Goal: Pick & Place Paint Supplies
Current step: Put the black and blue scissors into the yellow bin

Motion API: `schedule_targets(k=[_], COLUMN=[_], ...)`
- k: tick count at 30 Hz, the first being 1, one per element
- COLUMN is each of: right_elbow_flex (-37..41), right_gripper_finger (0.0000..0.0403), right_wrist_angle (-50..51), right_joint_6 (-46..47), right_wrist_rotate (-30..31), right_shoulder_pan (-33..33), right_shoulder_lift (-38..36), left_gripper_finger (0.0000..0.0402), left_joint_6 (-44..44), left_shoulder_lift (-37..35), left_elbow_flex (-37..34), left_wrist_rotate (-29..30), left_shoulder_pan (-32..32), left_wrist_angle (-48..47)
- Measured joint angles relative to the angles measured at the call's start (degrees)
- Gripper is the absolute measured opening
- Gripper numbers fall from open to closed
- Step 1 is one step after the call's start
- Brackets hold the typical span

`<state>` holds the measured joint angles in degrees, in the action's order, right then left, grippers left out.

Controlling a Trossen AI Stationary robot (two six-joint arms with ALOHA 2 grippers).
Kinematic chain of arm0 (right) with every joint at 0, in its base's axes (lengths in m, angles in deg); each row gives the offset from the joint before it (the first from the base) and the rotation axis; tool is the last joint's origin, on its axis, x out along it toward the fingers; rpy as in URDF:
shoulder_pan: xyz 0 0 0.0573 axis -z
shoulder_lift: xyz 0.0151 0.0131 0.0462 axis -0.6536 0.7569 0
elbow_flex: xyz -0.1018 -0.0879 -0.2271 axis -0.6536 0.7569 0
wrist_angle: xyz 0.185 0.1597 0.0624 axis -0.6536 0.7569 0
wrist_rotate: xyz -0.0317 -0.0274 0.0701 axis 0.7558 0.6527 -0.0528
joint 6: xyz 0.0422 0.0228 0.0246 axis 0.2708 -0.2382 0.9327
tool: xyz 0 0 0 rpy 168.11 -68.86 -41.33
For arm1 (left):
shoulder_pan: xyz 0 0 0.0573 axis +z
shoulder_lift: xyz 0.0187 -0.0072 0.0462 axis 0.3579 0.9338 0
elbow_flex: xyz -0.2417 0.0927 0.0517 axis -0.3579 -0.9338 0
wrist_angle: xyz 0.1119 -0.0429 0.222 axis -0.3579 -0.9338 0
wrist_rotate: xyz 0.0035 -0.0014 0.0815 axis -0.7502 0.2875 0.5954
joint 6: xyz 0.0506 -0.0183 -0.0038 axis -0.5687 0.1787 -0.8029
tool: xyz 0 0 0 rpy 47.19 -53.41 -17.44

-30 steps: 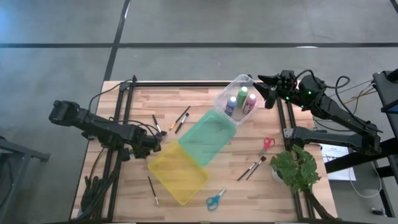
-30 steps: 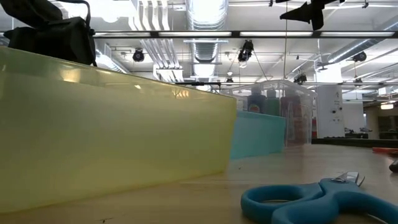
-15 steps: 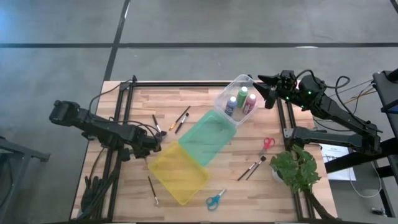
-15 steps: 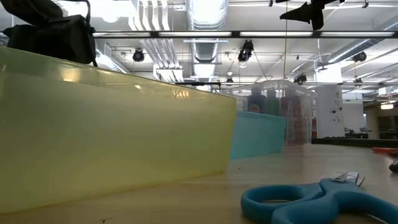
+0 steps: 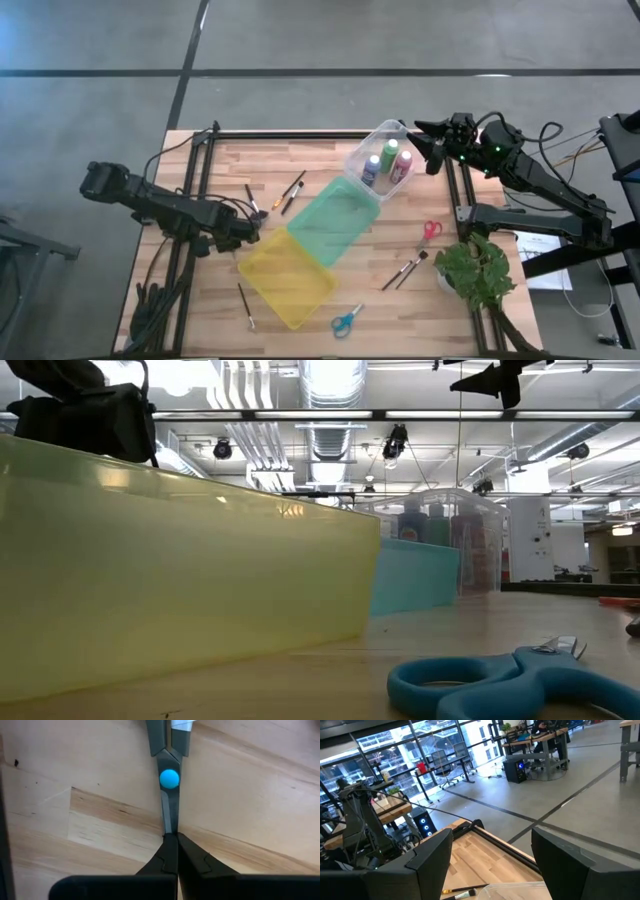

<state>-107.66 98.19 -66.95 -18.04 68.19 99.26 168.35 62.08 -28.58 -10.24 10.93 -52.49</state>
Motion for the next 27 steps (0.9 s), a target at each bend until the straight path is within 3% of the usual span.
schedule_targets(k=[4, 16, 27], right_elbow_flex=[0.00, 0.00, 0.00], right_gripper_finger=[0.0263, 0.0263, 0.0263], right_wrist_angle=[0.00, 0.00, 0.00], right_joint_6=[-0.01, -0.03, -0.26], right_wrist_rotate=[-0.08, -0.08, -0.08], right_shoulder_pan=[0.00, 0.01, 0.01], right_shoulder_lift=[0.00, 0.00, 0.07], left_gripper_finger=[0.0012, 0.0103, 0.0116], left_joint_6=[-0.29, -1.31, 2.20], left_shoulder_lift=[-0.04, -0.11, -0.11], left_elbow_flex=[0.06, 2.81, 1.99], left_wrist_rotate=[-0.59, -0.02, 4.37], left_shoulder_pan=[-0.04, -0.04, 0.02], left_wrist_angle=[0.04, -6.62, -5.94])
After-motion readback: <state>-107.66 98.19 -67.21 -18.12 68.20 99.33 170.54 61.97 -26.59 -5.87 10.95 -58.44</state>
